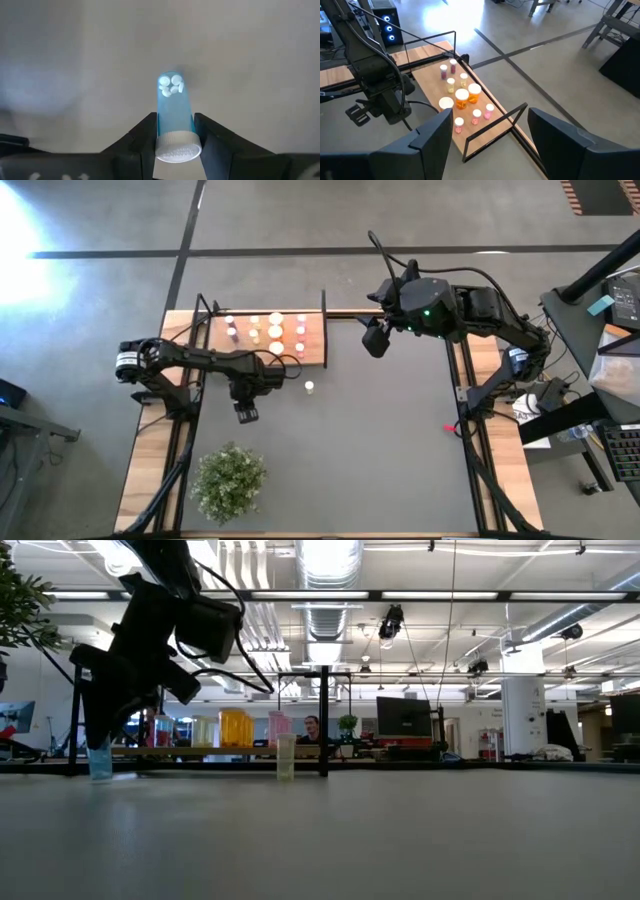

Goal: Pick and place medicine bottles onto shelf by color
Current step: Move the blue pill bottle to the middle left of the table

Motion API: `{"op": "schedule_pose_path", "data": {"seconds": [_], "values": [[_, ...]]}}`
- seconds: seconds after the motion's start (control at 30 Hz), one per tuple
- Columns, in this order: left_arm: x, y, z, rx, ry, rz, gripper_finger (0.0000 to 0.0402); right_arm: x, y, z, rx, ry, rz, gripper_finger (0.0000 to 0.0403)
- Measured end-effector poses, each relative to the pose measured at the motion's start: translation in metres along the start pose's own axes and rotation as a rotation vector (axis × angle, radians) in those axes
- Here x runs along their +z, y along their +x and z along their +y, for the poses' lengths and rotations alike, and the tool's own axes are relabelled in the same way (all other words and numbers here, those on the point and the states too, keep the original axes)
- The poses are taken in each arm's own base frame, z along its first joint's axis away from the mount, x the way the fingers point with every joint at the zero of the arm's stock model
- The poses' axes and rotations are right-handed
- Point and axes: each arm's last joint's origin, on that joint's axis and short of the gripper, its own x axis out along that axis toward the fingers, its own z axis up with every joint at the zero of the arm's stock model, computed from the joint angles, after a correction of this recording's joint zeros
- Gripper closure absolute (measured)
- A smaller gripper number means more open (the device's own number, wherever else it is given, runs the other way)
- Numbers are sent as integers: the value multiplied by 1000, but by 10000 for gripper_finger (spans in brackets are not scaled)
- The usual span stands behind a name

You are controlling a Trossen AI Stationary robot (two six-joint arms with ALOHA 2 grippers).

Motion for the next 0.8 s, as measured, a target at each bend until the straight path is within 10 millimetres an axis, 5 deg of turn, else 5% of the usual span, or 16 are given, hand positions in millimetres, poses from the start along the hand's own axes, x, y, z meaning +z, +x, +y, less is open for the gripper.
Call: {"op": "schedule_pose_path", "data": {"seconds": [0.8], "values": [[1, 7, 0, -11, -27, -21, 297, 0, 0, 0, 0, 0, 0, 154]]}}
